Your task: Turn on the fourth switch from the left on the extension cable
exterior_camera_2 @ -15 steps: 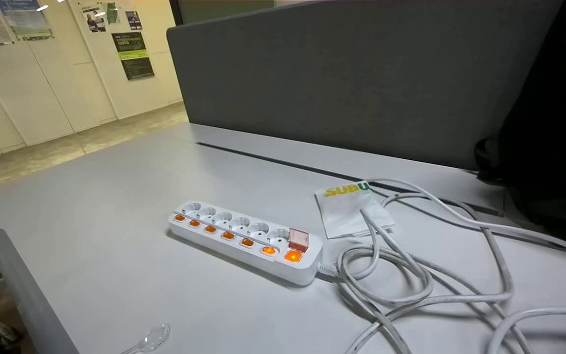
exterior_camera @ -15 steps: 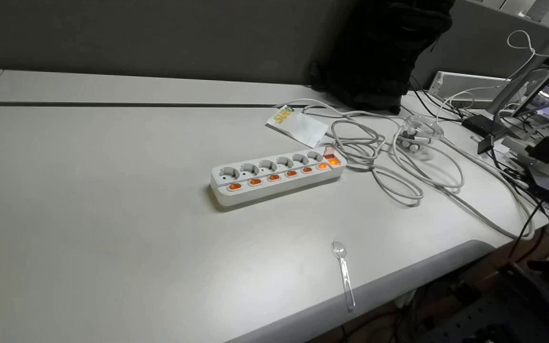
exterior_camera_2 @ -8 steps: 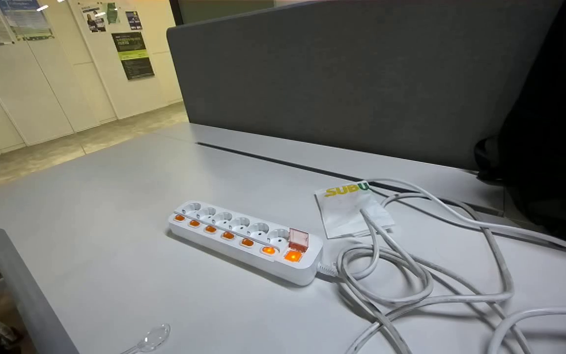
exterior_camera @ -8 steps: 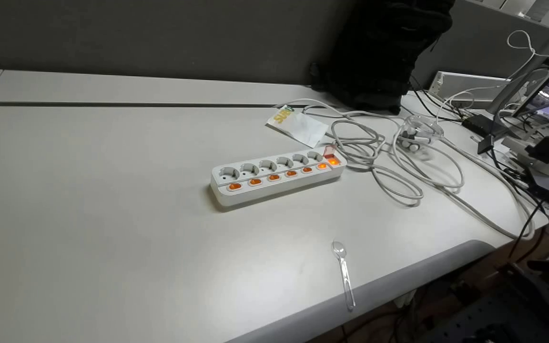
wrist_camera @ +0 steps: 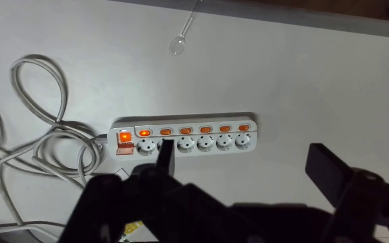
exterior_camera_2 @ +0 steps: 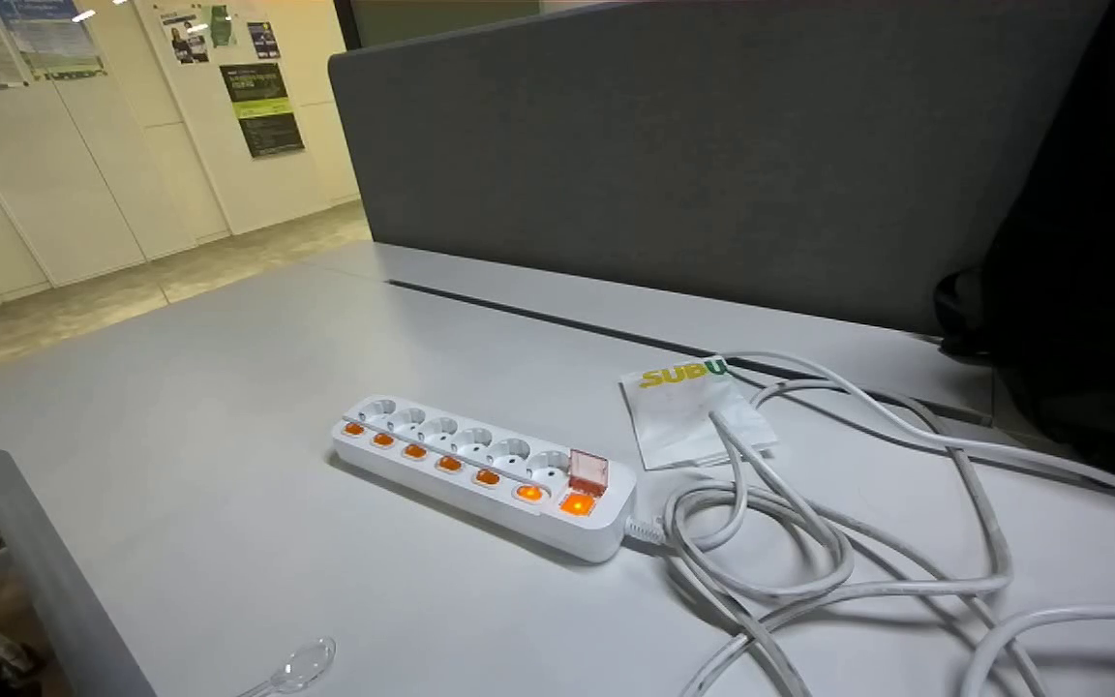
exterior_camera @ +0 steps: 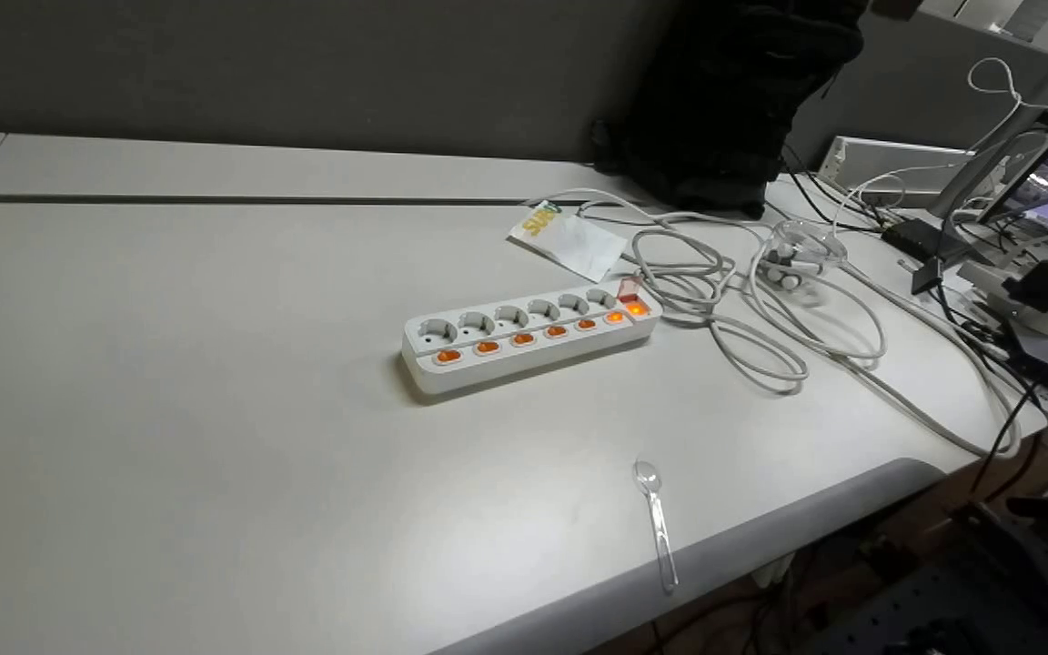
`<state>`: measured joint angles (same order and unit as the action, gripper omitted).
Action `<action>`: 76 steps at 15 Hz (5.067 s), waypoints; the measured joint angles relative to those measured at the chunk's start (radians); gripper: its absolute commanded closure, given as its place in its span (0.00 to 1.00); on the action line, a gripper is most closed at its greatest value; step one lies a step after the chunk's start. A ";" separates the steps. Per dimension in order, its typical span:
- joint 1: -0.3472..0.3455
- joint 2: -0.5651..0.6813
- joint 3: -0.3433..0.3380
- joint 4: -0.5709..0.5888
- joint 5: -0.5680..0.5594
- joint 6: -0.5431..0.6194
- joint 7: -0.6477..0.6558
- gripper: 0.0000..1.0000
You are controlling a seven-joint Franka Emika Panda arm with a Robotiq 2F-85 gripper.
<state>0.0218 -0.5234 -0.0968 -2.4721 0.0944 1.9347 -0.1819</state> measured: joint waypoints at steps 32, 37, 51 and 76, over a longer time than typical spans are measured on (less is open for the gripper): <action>-0.030 0.636 0.071 -0.054 -0.113 0.761 0.001 1.00; -0.031 0.703 0.076 -0.053 -0.109 0.811 0.002 1.00; -0.100 0.907 0.188 -0.001 -0.033 1.037 0.001 1.00; -0.056 0.936 0.151 -0.075 -0.006 1.295 0.132 1.00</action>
